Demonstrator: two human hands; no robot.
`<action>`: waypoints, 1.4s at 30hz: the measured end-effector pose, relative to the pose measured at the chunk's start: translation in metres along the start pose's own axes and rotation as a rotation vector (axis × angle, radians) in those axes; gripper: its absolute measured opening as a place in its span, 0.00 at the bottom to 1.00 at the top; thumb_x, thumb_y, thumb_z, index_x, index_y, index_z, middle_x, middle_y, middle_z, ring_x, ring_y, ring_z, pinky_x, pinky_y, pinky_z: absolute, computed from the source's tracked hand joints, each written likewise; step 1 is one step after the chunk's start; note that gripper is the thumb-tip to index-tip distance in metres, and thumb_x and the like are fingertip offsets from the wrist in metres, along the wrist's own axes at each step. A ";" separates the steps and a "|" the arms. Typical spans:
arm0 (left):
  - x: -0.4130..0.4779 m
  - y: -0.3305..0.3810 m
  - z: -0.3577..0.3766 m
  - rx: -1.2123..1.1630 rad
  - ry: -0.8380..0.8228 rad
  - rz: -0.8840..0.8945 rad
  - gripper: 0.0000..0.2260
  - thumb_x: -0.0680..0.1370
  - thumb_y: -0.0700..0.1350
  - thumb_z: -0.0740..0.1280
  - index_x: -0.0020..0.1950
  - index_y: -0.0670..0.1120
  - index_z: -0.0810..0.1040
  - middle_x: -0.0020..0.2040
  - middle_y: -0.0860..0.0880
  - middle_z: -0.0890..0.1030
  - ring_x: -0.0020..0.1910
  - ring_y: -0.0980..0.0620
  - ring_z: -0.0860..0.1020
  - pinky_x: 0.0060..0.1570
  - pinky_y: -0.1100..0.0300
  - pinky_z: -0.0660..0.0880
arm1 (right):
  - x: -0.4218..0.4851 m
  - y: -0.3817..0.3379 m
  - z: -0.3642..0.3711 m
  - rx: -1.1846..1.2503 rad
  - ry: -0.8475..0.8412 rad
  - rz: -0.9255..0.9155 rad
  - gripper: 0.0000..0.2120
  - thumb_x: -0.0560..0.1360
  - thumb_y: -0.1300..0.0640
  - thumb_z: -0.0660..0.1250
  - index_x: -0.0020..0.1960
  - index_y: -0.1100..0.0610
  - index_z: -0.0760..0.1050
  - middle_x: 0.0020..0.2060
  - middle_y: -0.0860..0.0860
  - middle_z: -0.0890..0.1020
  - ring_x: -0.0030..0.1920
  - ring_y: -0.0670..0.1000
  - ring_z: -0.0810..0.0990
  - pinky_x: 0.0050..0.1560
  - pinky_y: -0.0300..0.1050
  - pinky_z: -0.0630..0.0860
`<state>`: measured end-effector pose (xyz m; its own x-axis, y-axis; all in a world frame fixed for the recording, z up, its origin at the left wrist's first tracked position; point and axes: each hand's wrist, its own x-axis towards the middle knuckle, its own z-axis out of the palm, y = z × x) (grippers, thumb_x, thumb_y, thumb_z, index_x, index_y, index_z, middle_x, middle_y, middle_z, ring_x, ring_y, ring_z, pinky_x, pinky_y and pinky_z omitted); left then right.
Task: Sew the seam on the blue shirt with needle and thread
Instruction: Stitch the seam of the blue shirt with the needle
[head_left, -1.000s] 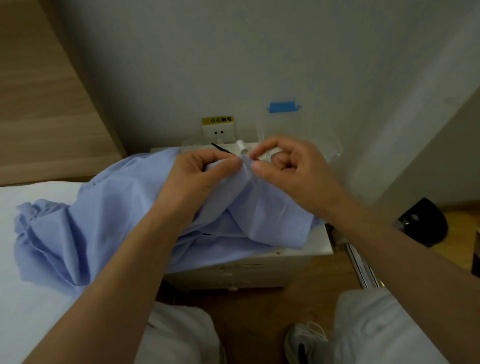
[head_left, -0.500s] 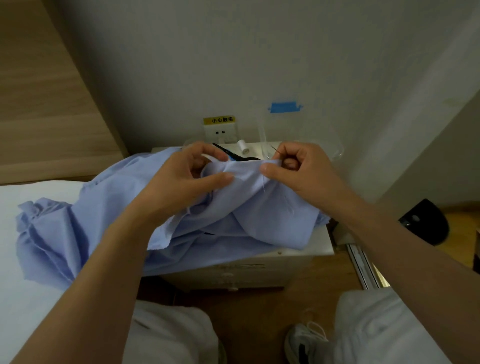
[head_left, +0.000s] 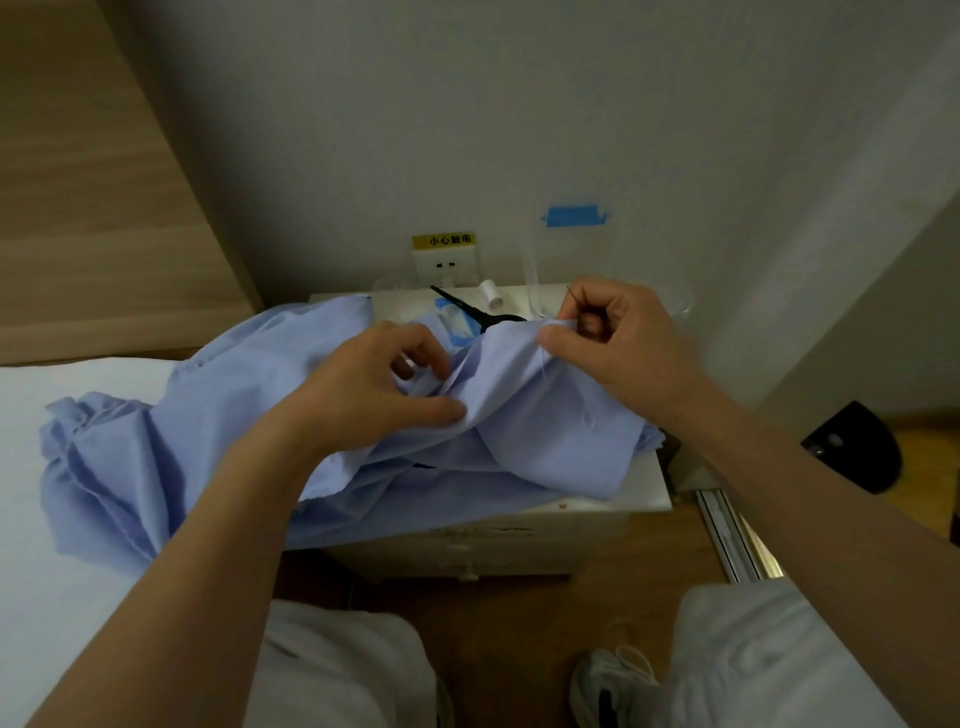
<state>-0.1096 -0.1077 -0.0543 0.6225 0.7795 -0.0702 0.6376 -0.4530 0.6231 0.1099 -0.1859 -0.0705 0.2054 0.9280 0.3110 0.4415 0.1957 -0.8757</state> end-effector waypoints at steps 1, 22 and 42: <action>0.000 -0.001 0.000 0.022 -0.009 -0.002 0.10 0.69 0.53 0.75 0.47 0.55 0.79 0.44 0.57 0.78 0.44 0.58 0.77 0.39 0.71 0.73 | 0.000 0.000 0.000 0.008 -0.004 0.000 0.14 0.74 0.66 0.70 0.33 0.57 0.69 0.24 0.48 0.62 0.26 0.43 0.60 0.31 0.31 0.62; -0.001 0.020 -0.009 -0.484 0.188 -0.086 0.12 0.78 0.51 0.65 0.51 0.44 0.82 0.50 0.40 0.82 0.50 0.43 0.80 0.47 0.60 0.77 | 0.000 0.002 0.001 0.057 -0.102 0.018 0.11 0.73 0.66 0.71 0.36 0.56 0.72 0.26 0.49 0.66 0.29 0.43 0.64 0.34 0.31 0.67; 0.004 0.025 0.013 -0.377 0.299 0.135 0.11 0.82 0.41 0.59 0.50 0.52 0.80 0.48 0.59 0.81 0.48 0.67 0.78 0.47 0.76 0.71 | 0.000 -0.003 0.001 0.120 -0.193 0.081 0.04 0.76 0.57 0.69 0.46 0.57 0.81 0.41 0.74 0.75 0.38 0.65 0.75 0.43 0.42 0.73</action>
<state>-0.0853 -0.1210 -0.0494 0.4956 0.8396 0.2222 0.3175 -0.4133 0.8534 0.1077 -0.1860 -0.0686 0.0604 0.9832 0.1720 0.3214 0.1440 -0.9359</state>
